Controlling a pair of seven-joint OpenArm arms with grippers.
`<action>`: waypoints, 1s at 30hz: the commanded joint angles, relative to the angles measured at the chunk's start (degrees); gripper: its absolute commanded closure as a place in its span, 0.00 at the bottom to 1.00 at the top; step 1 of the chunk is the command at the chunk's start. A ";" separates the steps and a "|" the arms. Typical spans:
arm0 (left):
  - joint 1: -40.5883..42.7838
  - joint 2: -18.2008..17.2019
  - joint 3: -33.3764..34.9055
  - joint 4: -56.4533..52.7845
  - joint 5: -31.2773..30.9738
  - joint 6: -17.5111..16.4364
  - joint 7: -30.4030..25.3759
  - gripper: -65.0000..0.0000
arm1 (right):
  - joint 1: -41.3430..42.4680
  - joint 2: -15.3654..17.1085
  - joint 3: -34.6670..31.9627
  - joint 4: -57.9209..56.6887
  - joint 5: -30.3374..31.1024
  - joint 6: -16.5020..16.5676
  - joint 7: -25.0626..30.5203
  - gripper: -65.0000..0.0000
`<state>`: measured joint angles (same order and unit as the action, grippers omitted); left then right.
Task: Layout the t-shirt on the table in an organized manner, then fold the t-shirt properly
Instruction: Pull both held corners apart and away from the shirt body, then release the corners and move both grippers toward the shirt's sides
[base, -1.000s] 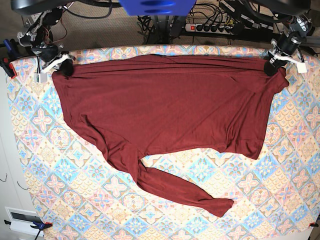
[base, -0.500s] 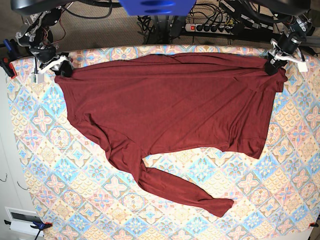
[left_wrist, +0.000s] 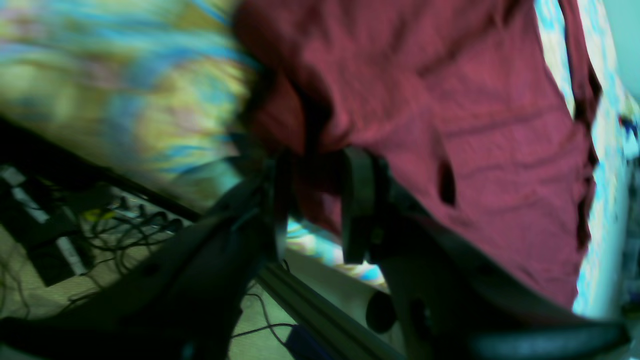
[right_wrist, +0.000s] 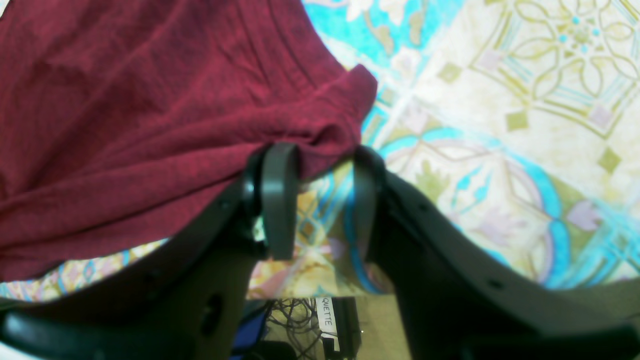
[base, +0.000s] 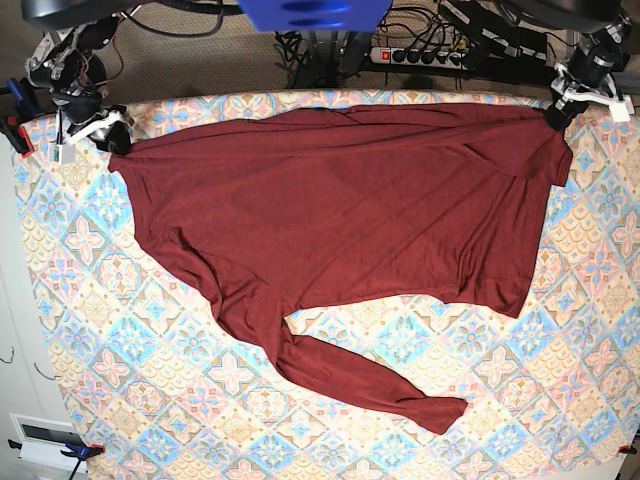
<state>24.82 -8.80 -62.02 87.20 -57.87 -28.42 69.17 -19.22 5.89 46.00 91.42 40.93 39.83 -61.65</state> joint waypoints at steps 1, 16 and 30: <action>0.19 -1.00 -0.44 1.11 -1.25 -0.19 -0.64 0.74 | 0.10 1.01 0.64 1.02 1.05 0.17 0.94 0.71; 0.63 -2.06 -4.22 1.11 -1.25 -0.28 -0.64 0.73 | 0.19 1.01 4.86 1.02 1.05 0.17 1.12 0.71; -7.37 -4.96 -3.87 9.02 -0.29 -0.28 -0.64 0.26 | 0.19 1.10 4.86 1.11 1.05 0.17 1.12 0.71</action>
<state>17.72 -11.81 -65.67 94.96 -56.99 -28.36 70.00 -19.07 5.91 50.52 91.42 40.95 39.83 -61.54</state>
